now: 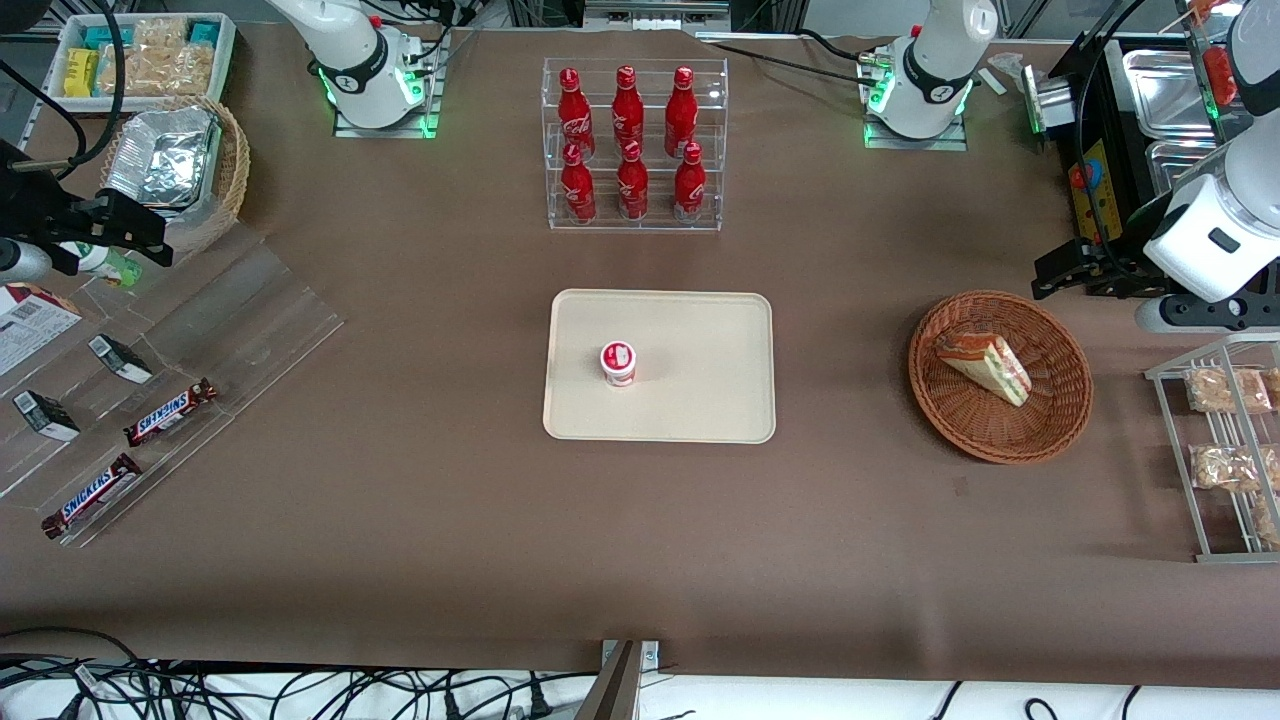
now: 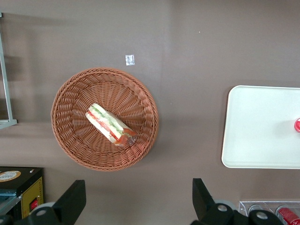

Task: Place sandwich from basket to tray
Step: 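Move the left gripper down over the wrapped sandwich in the wicker basket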

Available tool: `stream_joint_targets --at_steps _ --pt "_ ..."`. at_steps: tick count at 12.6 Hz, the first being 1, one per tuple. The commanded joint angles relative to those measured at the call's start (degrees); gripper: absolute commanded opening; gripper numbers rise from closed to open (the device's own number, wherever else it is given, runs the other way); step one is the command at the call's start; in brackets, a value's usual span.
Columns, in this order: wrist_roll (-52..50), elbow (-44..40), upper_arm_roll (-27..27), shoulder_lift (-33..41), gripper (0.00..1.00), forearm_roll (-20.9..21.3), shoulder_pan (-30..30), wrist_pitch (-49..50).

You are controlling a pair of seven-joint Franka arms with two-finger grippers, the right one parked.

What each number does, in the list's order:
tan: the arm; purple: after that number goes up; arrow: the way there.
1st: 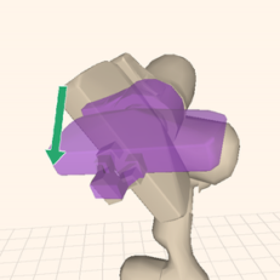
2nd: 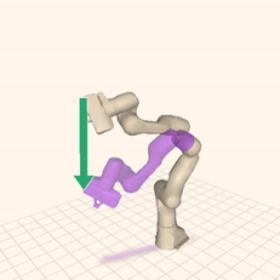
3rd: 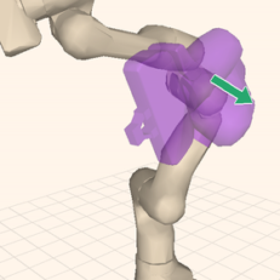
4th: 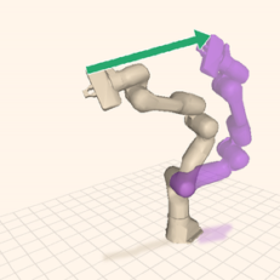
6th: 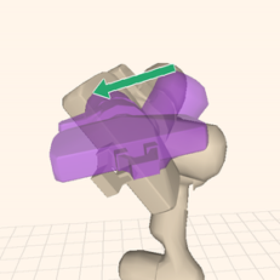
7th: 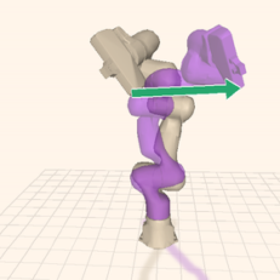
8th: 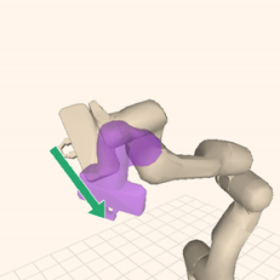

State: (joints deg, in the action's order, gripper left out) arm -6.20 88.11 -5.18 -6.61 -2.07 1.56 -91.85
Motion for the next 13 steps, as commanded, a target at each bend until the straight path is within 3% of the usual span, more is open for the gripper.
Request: stream_joint_targets --at_steps 1,6,13 --pt "1.46 -0.75 0.26 -0.07 1.00 0.22 0.20 1.15" --pt "0.94 2.13 0.43 -1.48 1.00 3.03 0.99 -1.65" --pt "-14.60 20.85 0.35 0.54 1.00 5.14 4.06 -20.62"
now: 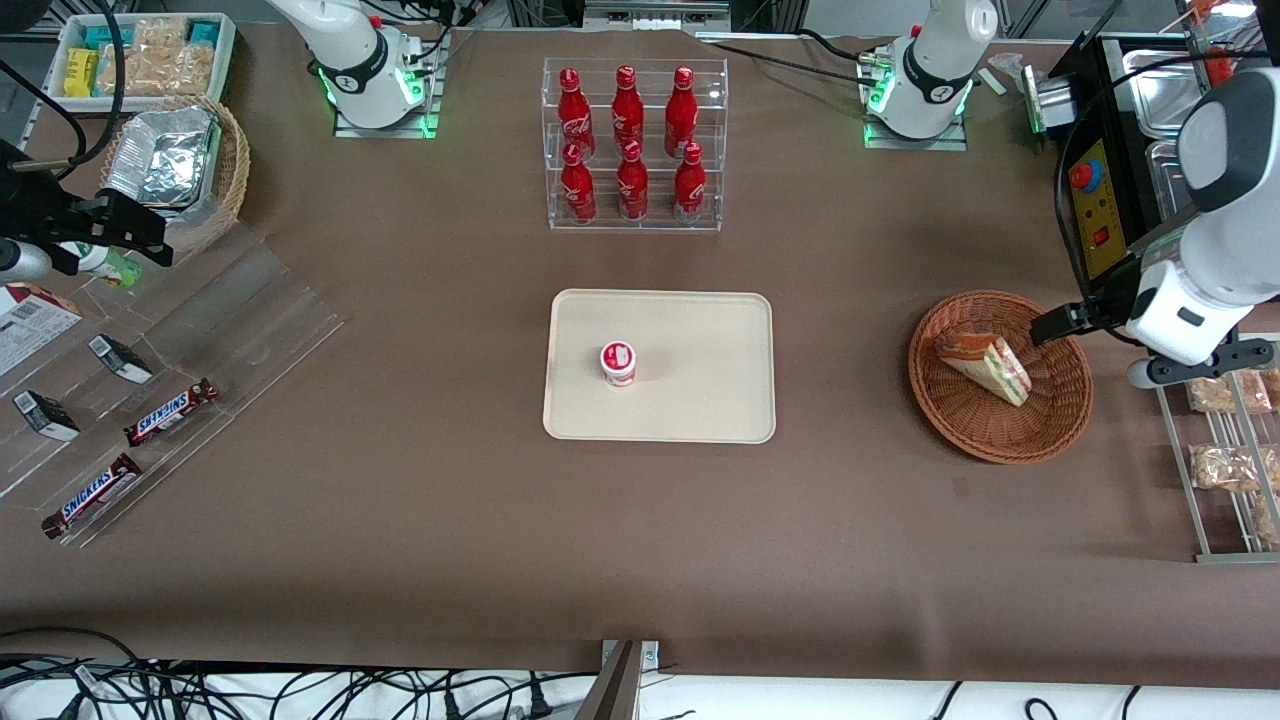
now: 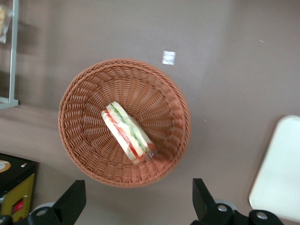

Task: Place sandwich from basket to tray
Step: 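Move the left gripper down over the wrapped sandwich in the wicker basket, then close the left gripper on the sandwich's crust edge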

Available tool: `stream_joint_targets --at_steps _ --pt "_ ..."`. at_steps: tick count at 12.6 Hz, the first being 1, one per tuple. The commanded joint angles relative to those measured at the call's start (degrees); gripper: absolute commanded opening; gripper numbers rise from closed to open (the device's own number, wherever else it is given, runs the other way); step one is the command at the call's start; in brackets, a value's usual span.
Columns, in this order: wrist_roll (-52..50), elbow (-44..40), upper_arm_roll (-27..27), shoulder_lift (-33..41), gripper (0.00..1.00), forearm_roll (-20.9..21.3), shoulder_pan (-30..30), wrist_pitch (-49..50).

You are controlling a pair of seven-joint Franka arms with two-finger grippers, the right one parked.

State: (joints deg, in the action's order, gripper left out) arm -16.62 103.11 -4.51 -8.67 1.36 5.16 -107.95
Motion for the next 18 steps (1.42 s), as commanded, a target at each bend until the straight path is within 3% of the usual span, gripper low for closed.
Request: stream_joint_targets --at_steps 1,4,10,18 --pt "-7.95 8.13 -0.32 2.61 1.00 1.72 0.46 -7.07" --pt "-22.71 17.09 -0.93 3.31 1.00 7.51 0.46 -16.73" --pt "-32.59 26.69 -0.93 2.09 1.00 7.70 1.33 -31.33" --pt "-37.52 29.94 -0.93 -2.66 1.00 7.70 2.48 -41.10"
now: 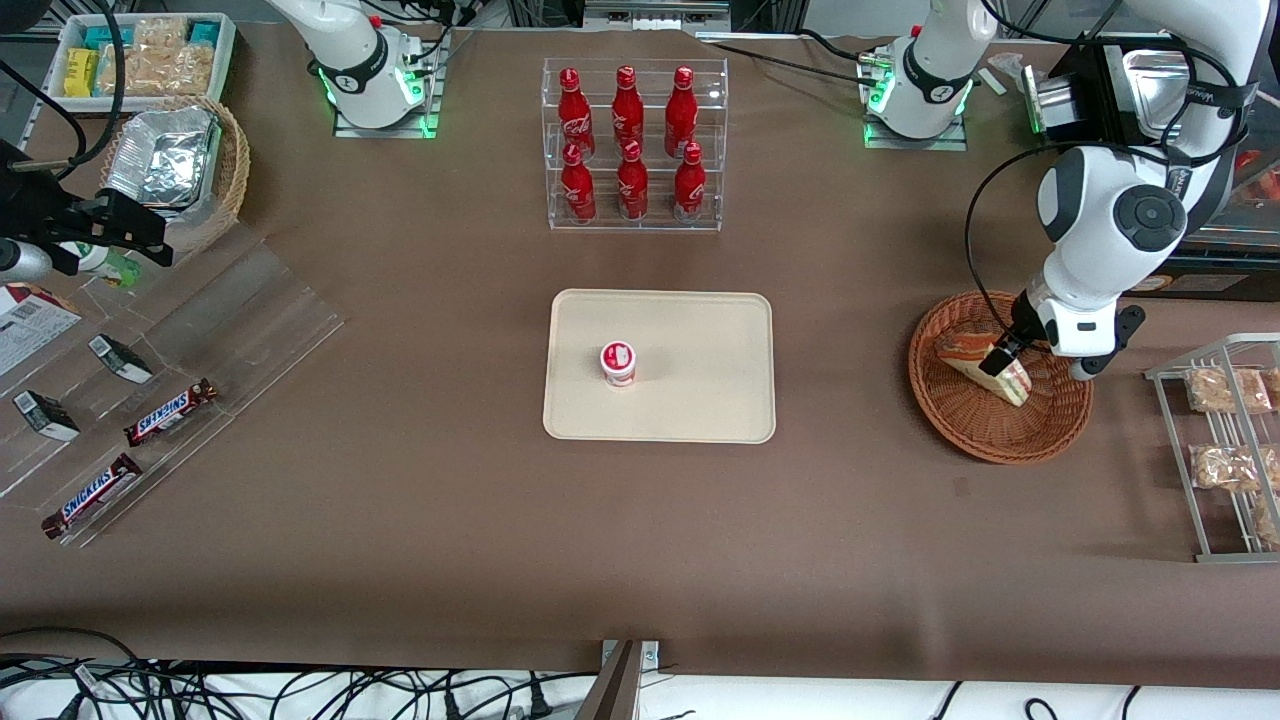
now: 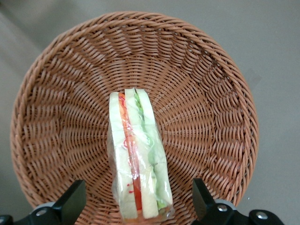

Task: Place sandwich from basket to tray
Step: 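Close the left gripper on the sandwich's crust edge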

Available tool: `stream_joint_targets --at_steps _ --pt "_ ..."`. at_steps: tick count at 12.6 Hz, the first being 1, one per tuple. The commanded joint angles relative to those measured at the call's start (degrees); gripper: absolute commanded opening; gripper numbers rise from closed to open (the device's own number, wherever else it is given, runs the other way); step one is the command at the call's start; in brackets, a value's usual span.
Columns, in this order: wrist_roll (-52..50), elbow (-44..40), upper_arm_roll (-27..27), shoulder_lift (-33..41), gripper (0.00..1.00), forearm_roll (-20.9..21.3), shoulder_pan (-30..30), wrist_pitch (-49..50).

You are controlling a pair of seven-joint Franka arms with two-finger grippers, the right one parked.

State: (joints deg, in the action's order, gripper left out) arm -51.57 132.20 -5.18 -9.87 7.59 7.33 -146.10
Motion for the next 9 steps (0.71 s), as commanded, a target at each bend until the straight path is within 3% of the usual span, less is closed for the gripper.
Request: stream_joint_targets --at_steps 1,5,6,7,8,9 --pt "-2.66 1.48 -0.19 -1.73 1.00 1.46 0.31 -4.53" --pt "-2.66 2.28 -0.01 -3.84 1.00 1.46 0.66 -7.62" --pt "-2.75 2.28 -0.01 -3.93 0.95 1.46 0.75 -7.62" --pt "-2.75 2.28 0.16 -3.93 0.58 1.46 0.75 -7.62" --pt "-2.57 2.28 0.17 -3.93 0.31 1.46 1.19 -7.45" --pt "-2.48 2.28 0.17 -3.93 0.13 1.46 1.45 -7.36"
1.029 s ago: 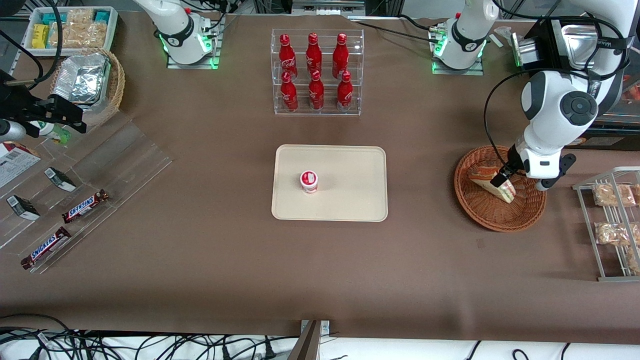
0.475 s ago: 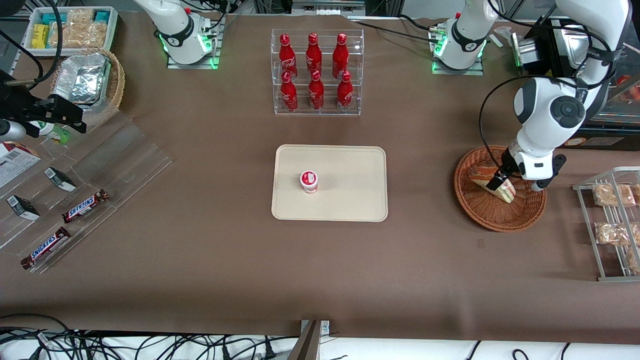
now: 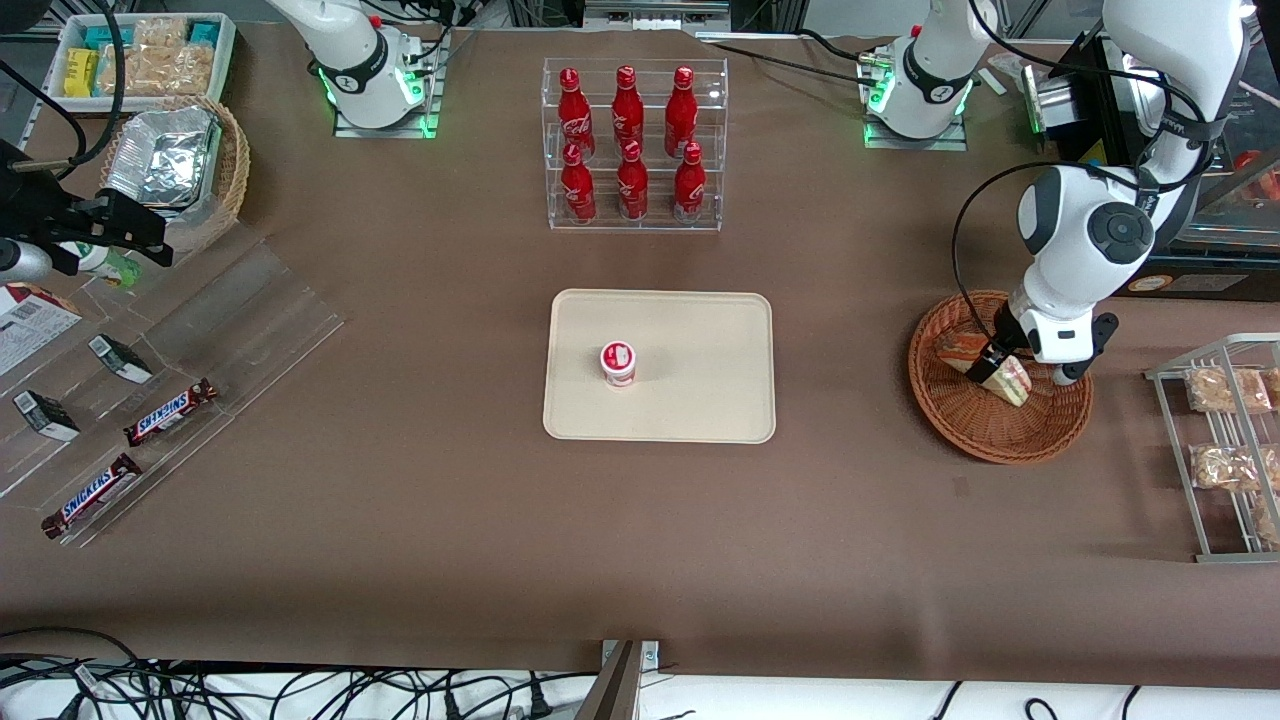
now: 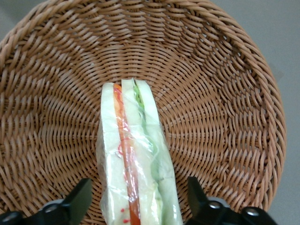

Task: Place sandwich from basket to tray
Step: 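Close the left gripper on the sandwich's crust edge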

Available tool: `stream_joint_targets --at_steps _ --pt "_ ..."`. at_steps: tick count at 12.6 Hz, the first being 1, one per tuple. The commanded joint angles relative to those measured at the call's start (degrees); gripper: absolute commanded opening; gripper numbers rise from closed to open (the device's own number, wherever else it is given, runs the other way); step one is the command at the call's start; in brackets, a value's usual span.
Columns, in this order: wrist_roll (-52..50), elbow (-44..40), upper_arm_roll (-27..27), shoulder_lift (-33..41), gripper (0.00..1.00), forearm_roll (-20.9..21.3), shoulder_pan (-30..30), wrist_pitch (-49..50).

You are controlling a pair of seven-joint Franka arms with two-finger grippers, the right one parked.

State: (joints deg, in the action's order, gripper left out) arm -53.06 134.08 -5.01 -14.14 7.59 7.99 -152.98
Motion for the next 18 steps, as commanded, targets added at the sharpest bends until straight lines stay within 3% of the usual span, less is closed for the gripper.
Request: stream_joint_targets --at_steps 1,5,8,13,15,18 --pt "-1.00 0.30 -0.09 0.34 0.03 1.46 0.80 -0.22" --pt "-1.17 -0.13 -0.27 1.92 0.00 1.46 0.89 1.18" --pt "-0.65 -3.55 -1.14 5.34 0.00 1.38 0.71 10.82" --pt "-0.73 -19.79 -6.50 5.88 0.00 0.24 0.45 33.14" --pt "-0.56 -26.38 -7.99 5.62 0.00 -3.35 0.10 39.14" --pt "0.75 -32.38 -11.33 5.27 0.00 -4.33 -0.08 46.00"
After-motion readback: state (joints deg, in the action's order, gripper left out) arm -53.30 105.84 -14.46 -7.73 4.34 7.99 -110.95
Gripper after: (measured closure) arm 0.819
